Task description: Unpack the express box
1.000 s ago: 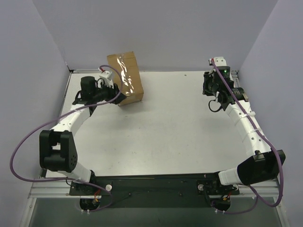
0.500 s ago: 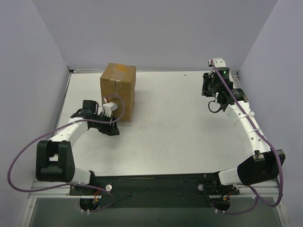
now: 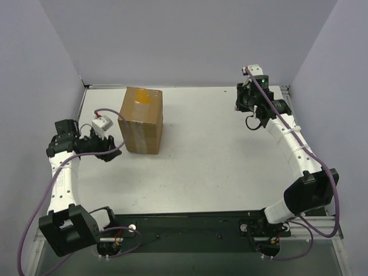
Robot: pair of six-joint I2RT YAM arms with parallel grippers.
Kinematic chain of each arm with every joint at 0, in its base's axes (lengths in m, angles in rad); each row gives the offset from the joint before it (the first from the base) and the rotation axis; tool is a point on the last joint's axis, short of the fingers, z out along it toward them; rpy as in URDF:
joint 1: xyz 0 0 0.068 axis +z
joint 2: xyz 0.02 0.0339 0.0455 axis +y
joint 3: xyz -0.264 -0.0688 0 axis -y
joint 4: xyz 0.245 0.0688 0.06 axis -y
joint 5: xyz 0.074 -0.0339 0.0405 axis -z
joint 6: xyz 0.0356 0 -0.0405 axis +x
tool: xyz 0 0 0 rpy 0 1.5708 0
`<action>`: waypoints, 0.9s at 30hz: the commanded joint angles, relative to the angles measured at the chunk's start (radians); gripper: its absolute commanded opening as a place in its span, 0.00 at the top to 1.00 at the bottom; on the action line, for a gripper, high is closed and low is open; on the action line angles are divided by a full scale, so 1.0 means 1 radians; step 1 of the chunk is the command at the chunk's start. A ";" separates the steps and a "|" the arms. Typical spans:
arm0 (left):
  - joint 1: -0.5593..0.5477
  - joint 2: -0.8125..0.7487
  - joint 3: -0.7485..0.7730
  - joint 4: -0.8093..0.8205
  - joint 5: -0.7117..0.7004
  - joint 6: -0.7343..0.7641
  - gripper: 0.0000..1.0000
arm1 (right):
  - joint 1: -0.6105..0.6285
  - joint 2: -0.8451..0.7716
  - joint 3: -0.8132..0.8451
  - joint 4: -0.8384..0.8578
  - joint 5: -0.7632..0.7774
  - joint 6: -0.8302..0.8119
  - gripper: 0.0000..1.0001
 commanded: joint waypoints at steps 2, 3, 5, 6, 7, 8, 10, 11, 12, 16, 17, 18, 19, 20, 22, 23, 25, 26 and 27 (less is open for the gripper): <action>0.019 0.017 0.123 0.679 0.077 -0.664 0.25 | 0.021 0.027 0.057 0.017 -0.007 0.003 1.00; 0.021 0.048 0.131 0.752 0.042 -0.834 0.25 | 0.023 0.029 0.055 0.017 -0.008 0.003 1.00; 0.022 0.161 0.161 0.882 0.018 -0.944 0.24 | 0.024 0.027 0.051 0.016 -0.009 0.003 1.00; 0.022 0.201 0.187 0.909 0.015 -1.052 0.24 | 0.023 0.023 0.046 0.017 -0.009 0.001 1.00; 0.021 0.240 0.197 1.033 0.017 -1.109 0.24 | 0.024 0.020 0.036 0.017 -0.008 0.001 1.00; 0.019 0.318 0.203 1.092 0.020 -1.161 0.24 | 0.024 0.017 0.029 0.019 -0.006 0.000 1.00; -0.001 0.398 0.252 1.201 0.014 -1.289 0.24 | 0.024 0.003 0.016 0.020 -0.006 -0.003 1.00; -0.010 0.485 0.287 1.214 0.035 -1.314 0.24 | 0.024 -0.003 -0.001 0.023 -0.004 -0.005 1.00; -0.022 0.528 0.324 1.217 0.060 -1.349 0.21 | 0.024 -0.017 -0.009 0.022 -0.004 -0.009 1.00; -0.079 0.680 0.482 1.158 0.101 -1.412 0.03 | 0.020 -0.060 -0.059 0.028 0.002 -0.031 1.00; -0.103 0.715 0.490 1.153 0.101 -1.409 0.03 | 0.015 -0.077 -0.079 0.028 0.002 -0.034 1.00; -0.113 0.732 0.497 1.154 0.107 -1.413 0.03 | 0.013 -0.085 -0.089 0.027 0.002 -0.036 1.00; -0.126 0.752 0.513 1.156 0.118 -1.417 0.03 | 0.012 -0.092 -0.096 0.028 0.032 -0.042 1.00; -0.148 0.791 0.519 1.156 0.130 -1.418 0.03 | 0.010 -0.100 -0.107 0.030 0.032 -0.045 1.00; -0.173 0.831 0.531 1.183 0.196 -1.430 0.03 | 0.009 -0.120 -0.127 0.028 0.032 -0.045 1.00; -0.183 0.869 0.539 1.199 0.216 -1.459 0.03 | 0.010 -0.123 -0.132 0.027 0.029 -0.043 1.00; -0.222 0.903 0.540 1.278 0.276 -1.502 0.03 | 0.010 -0.129 -0.136 0.016 0.029 -0.043 1.00; -0.235 0.933 0.528 1.323 0.299 -1.580 0.03 | 0.010 -0.129 -0.135 0.010 0.028 -0.071 1.00; -0.260 0.944 0.514 1.369 0.310 -1.620 0.03 | 0.010 -0.129 -0.133 0.007 0.028 -0.074 1.00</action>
